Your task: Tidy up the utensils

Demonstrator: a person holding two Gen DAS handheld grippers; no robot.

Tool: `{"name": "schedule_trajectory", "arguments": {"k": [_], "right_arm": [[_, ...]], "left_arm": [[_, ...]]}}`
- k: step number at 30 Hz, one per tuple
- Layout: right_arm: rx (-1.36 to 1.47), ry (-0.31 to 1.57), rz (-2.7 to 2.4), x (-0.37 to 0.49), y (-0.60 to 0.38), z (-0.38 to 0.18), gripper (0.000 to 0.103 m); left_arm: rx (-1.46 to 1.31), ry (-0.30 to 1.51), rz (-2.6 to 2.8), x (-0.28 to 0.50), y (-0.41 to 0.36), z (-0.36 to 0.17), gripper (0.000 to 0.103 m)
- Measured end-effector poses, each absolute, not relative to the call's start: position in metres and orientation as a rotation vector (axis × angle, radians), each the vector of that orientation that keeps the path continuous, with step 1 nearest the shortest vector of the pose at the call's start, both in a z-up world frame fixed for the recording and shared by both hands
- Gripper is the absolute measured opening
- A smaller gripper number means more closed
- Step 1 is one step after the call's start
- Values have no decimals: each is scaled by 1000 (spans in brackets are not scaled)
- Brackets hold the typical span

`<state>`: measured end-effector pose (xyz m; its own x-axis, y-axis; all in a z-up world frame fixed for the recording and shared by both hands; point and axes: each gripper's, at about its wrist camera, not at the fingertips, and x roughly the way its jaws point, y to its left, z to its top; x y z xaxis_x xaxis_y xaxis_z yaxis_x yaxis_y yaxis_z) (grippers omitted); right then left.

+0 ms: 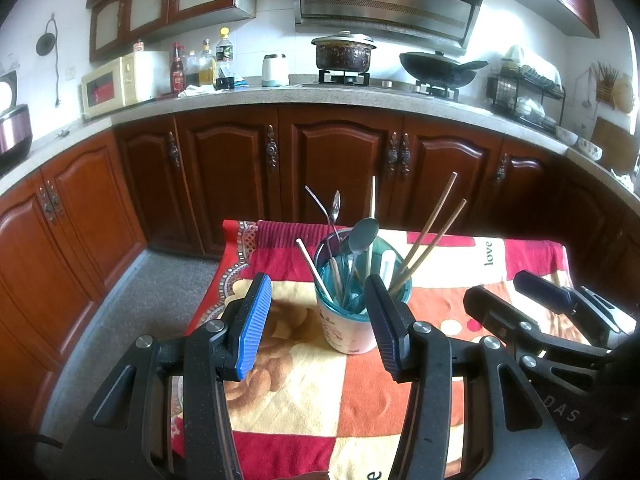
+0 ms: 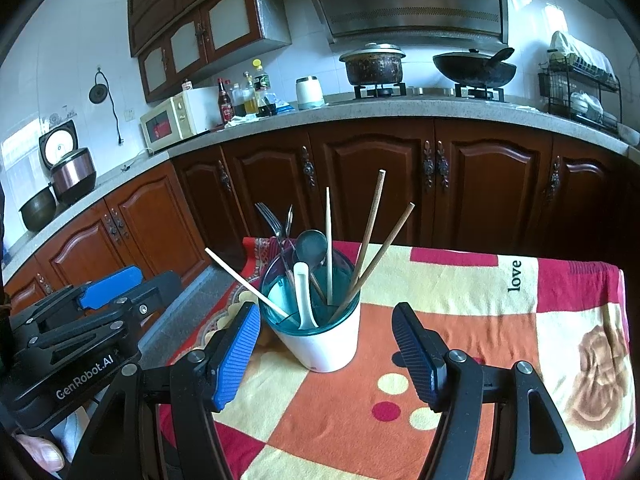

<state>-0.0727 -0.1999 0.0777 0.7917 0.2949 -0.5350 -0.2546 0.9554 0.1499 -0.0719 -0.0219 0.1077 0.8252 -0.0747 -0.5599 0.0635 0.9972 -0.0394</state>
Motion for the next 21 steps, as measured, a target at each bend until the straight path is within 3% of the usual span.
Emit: {"name": "schedule_trajectory", "arguments": {"k": [21], "right_arm": [[68, 617, 304, -65, -198, 68, 67]], "left_arm": [[-27, 616, -62, -66, -22, 96, 48]]}}
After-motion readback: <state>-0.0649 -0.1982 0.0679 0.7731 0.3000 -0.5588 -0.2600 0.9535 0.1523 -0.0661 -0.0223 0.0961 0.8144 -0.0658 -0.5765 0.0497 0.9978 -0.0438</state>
